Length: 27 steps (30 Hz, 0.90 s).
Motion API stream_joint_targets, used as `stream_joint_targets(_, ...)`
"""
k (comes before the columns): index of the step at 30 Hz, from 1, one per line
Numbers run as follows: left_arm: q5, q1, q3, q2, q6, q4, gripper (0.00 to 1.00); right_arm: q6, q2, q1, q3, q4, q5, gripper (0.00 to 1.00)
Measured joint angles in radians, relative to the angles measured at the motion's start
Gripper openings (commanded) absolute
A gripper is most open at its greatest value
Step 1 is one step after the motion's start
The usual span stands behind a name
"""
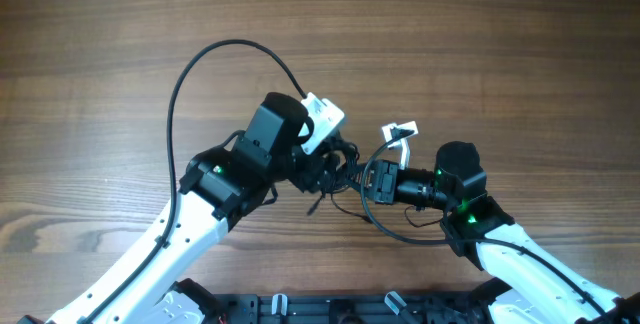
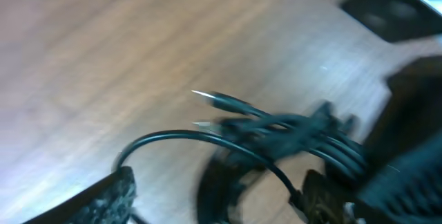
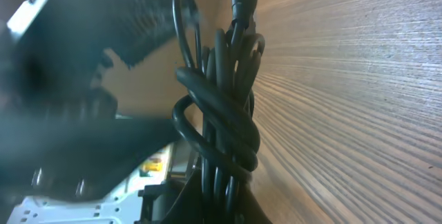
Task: Untangle cables
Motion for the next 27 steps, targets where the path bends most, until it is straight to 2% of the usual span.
stream_joint_targets(6,-0.098,0.000,0.000,-0.049,0.006,0.070,0.67,-0.017,0.000,0.000,0.000,0.000,-0.012,0.04)
stream_joint_targets(12,-0.164,0.000,0.000,-0.056,0.007,0.018,0.58,-0.019,0.000,0.000,0.000,0.000,-0.015,0.05)
stream_joint_targets(14,-0.172,0.000,0.000,-0.052,0.000,0.013,0.49,-0.019,0.000,0.000,0.000,0.000,-0.015,0.05)
stream_joint_targets(18,-0.181,0.000,0.000,-0.047,-0.023,0.013,0.37,-0.019,0.000,0.000,0.000,0.000,-0.015,0.05)
stream_joint_targets(22,-0.147,0.000,0.000,-0.047,-0.047,0.013,0.37,-0.019,0.000,0.000,0.000,0.000,-0.014,0.05)
stream_joint_targets(27,-0.034,0.000,0.000,-0.047,-0.053,0.013,0.29,-0.019,0.000,0.000,0.000,0.000,-0.014,0.06)
